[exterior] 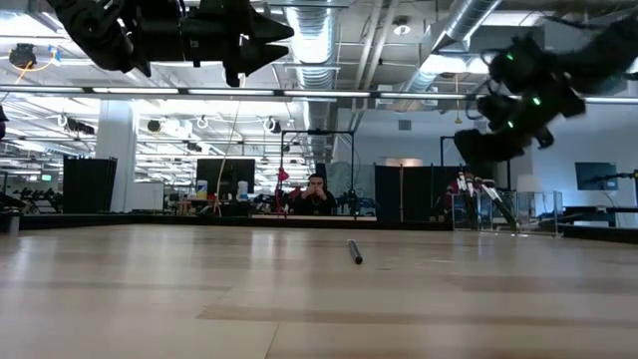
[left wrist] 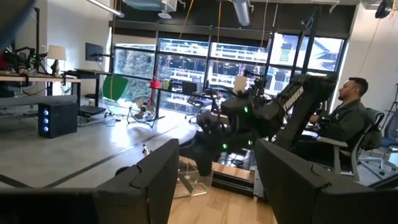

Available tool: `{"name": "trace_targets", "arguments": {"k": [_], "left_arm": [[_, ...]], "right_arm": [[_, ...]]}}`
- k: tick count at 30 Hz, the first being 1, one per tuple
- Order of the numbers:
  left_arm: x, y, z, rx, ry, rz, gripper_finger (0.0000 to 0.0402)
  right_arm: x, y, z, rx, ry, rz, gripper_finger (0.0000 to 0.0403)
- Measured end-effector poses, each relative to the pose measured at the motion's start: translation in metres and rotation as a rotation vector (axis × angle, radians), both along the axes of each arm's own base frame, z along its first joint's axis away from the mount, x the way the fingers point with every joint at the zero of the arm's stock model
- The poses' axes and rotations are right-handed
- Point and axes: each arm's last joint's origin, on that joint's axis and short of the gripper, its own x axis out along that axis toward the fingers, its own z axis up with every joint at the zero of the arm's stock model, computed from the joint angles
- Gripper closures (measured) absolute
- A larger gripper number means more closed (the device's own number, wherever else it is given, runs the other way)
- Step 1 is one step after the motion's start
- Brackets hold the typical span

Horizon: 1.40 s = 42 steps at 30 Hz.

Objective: Put items in baskets/containers
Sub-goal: Adjust the transparent organizer

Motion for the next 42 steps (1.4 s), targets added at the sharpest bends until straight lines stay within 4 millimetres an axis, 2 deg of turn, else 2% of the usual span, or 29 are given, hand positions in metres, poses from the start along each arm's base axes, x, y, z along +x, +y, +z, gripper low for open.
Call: {"name": "trace_targets", "arguments": {"k": [6, 9, 12, 17, 22, 26, 29, 34, 42], "left_arm": [[0.000, 0.000, 0.000, 0.000, 0.000, 0.000, 0.0192], [0.000, 0.000, 0.000, 0.000, 0.000, -0.001, 0.0192], [0.000, 0.000, 0.000, 0.000, 0.000, -0.001, 0.0192], [0.000, 0.000, 0.000, -0.002, -0.001, -0.005, 0.0192], [0.001, -0.002, 0.000, -0.001, 0.000, -0.016, 0.0192], [0.001, -0.002, 0.000, 0.001, 0.002, -0.029, 0.0192], [0.001, -0.002, 0.000, 0.001, 0.002, -0.032, 0.0192], [0.001, -0.002, 0.000, 0.001, 0.003, -0.032, 0.0192], [0.001, -0.002, -0.001, 0.000, 0.007, -0.029, 0.0192]], "right_arm": [[0.014, -0.015, 0.061, 0.095, 0.087, 0.008, 0.0333], [0.010, -0.024, 0.092, 0.176, 0.096, 0.026, 0.0332], [0.000, -0.030, 0.108, 0.295, 0.104, -0.006, 0.0332], [-0.010, -0.035, 0.099, 0.508, 0.177, -0.030, 0.0333], [-0.001, -0.039, 0.090, 0.589, 0.174, -0.023, 0.0333], [0.010, -0.043, 0.075, 0.699, 0.163, 0.029, 0.0332], [0.018, -0.045, 0.060, 0.764, 0.223, 0.036, 0.0329], [0.026, -0.050, 0.044, 0.800, 0.303, 0.022, 0.0312], [0.026, -0.054, 0.040, 0.801, 0.338, 0.060, 0.0261]]}}
